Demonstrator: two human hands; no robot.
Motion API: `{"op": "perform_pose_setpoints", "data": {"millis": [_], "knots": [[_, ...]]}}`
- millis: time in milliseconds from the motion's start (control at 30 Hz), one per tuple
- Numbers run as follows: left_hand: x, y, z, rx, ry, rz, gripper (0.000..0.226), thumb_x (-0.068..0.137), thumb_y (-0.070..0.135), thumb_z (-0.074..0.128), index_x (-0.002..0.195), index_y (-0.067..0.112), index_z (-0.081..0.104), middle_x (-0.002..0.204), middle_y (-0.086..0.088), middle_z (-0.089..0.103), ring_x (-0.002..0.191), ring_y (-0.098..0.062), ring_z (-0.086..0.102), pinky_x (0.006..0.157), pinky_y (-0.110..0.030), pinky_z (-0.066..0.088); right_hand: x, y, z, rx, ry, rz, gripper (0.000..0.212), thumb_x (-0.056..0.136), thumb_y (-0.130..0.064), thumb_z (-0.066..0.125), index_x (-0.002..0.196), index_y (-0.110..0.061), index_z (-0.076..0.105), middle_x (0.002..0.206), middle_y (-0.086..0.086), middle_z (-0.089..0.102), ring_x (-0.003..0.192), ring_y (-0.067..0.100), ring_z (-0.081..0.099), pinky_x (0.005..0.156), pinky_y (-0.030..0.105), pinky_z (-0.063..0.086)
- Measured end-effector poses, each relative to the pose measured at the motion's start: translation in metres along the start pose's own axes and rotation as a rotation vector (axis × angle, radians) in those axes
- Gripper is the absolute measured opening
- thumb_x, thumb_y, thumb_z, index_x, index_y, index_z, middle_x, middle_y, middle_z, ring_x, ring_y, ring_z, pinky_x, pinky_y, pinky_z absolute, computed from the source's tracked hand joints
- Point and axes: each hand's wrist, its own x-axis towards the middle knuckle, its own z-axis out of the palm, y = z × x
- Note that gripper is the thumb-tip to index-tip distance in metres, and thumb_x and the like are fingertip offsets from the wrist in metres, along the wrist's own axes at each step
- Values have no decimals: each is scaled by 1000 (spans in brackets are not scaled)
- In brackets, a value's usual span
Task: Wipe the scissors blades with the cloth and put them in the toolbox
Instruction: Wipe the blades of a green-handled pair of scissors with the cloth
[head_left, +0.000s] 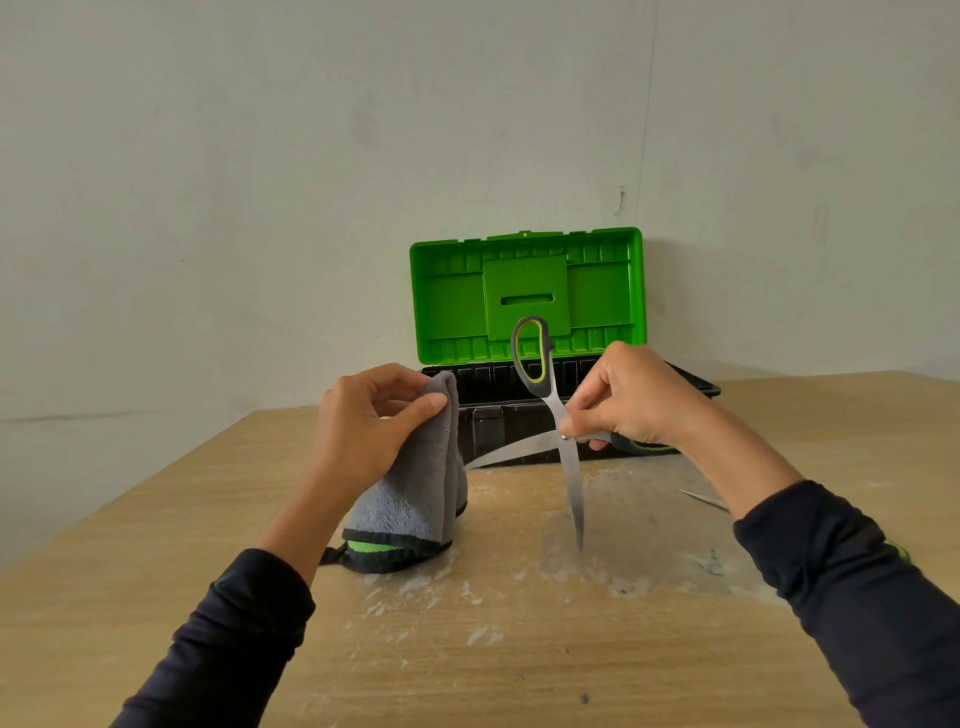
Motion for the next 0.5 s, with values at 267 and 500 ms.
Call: {"op": "perform_pose_setpoints", "data": {"millis": [267, 500], "knots": [[-11, 8, 26, -168, -145, -146, 10, 81, 21, 67, 86, 28, 73, 76, 7, 72, 71, -3, 67, 62, -11, 50, 3, -15, 18, 41, 46, -131, 9, 74, -17, 78, 79, -9, 78, 64, -1, 72, 56, 10, 69, 65, 20, 57], [-14, 14, 26, -95, -350, -134, 14, 76, 16, 73, 84, 27, 75, 75, 11, 75, 71, -5, 70, 65, -15, 53, 3, -18, 27, 76, 0, -157, 17, 69, -24, 82, 79, -10, 79, 69, 7, 74, 59, 15, 70, 63, 27, 60]]}}
